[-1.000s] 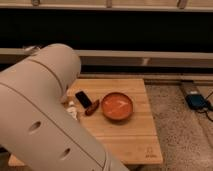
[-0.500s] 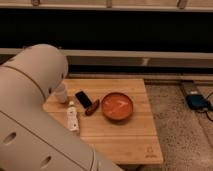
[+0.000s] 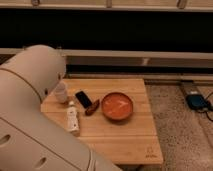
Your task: Wipe the white sponge on the table
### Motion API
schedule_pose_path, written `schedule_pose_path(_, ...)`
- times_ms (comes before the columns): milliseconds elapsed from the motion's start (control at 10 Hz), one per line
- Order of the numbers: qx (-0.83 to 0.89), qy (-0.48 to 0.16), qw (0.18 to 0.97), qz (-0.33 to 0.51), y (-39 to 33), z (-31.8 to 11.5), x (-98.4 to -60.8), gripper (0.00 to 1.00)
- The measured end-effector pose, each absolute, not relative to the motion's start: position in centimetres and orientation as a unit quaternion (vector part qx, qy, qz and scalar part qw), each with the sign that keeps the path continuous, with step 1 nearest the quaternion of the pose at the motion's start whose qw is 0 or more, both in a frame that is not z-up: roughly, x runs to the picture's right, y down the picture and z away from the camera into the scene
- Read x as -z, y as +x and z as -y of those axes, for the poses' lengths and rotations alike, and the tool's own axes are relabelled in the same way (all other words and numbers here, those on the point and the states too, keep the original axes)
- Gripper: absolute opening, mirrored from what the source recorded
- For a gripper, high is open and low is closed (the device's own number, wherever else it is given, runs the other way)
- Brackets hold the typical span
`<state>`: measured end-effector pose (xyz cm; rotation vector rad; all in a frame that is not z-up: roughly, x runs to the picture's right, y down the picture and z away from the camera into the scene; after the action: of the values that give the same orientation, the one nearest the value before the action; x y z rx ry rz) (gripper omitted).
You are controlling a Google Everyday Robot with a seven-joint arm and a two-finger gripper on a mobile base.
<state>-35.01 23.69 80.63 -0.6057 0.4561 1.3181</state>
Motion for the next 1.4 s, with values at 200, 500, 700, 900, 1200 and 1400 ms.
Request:
schedule_pose_path(200, -0.597, -0.276, 0.724, -0.207, -34.9, -23.8, -80.7, 0.35)
schedule_pose_path(500, -0.596, -0.278, 0.724, -0.209, -34.8, -23.9, -80.8, 0.02)
schedule_pose_path(700, -0.594, -0.277, 0.726, -0.208, -34.5, -23.9, -80.7, 0.0)
schedule_pose_path(900, -0.583, -0.277, 0.735, -0.209, -34.4, -24.7, -79.9, 0.0)
schedule_pose_path(1200, -0.555, -0.272, 0.76, -0.202, -35.0, -27.1, -77.1, 0.0)
schedule_pose_path(1400, -0.527, -0.263, 0.783, -0.2, -34.8, -28.9, -75.4, 0.0)
